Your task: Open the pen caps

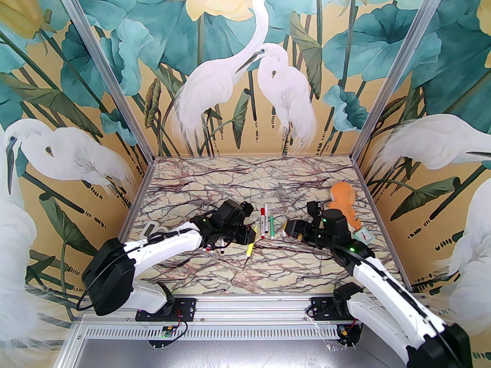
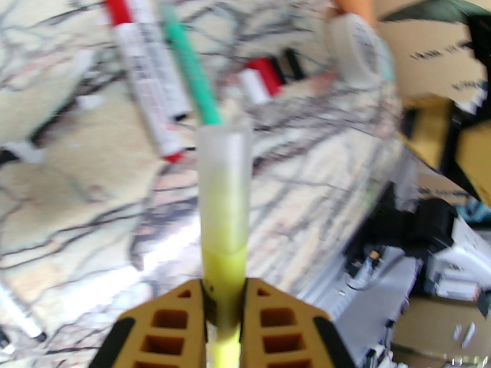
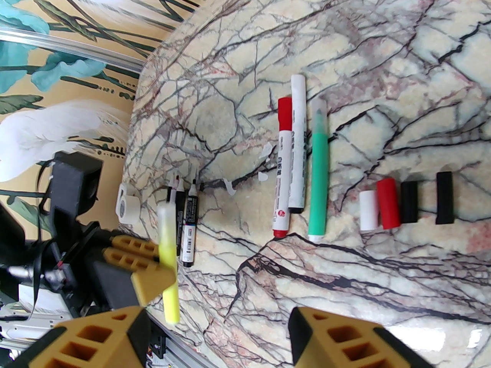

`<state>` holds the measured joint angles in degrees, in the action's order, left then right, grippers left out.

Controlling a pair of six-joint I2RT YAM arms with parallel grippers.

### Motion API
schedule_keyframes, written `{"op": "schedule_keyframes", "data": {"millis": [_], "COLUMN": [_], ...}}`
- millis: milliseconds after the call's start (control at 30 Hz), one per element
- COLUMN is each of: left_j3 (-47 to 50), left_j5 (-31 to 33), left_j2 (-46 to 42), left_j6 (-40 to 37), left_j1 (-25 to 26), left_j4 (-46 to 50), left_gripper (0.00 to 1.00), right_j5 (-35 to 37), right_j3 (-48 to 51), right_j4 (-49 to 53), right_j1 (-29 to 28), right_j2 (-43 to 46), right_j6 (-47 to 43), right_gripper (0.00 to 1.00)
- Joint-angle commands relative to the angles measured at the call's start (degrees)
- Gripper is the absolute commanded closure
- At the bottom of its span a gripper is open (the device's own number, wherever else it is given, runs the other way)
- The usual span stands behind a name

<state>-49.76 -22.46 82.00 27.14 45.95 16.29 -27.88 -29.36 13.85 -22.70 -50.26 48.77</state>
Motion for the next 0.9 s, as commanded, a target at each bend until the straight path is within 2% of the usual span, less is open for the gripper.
{"op": "schedule_keyframes", "data": {"millis": [0,233,633,867], "left_j3": [2.71,5.80,6.87,6.65], "left_j5": [-9.47,-11.95,-13.46,-12.27], "left_j2": [-1.30,-0.40,-0.40,0.31], "left_j6": [1.67,4.61,3.82,4.47], "left_j1": [-0.34,-0.34,-0.16,0.20], "left_j4": [-11.86,-19.90,-23.21,-24.10], "left_gripper": [0.85,0.84,0.86,0.86], "right_j5": [5.71,9.58,5.25,5.03], "right_j3": [-2.74,-5.59,-10.62,-11.68], "right_j4": [-6.35,-11.16,-12.00,-11.46], "right_j1": [-3.18,-6.65,-9.37,-11.18], "right_j2": [-3.12,-10.04,-17.04,-18.80], "right_j6": [3.65,6.81,4.56,4.44], "right_gripper": [0.37,0.42,0.43,0.51]}}
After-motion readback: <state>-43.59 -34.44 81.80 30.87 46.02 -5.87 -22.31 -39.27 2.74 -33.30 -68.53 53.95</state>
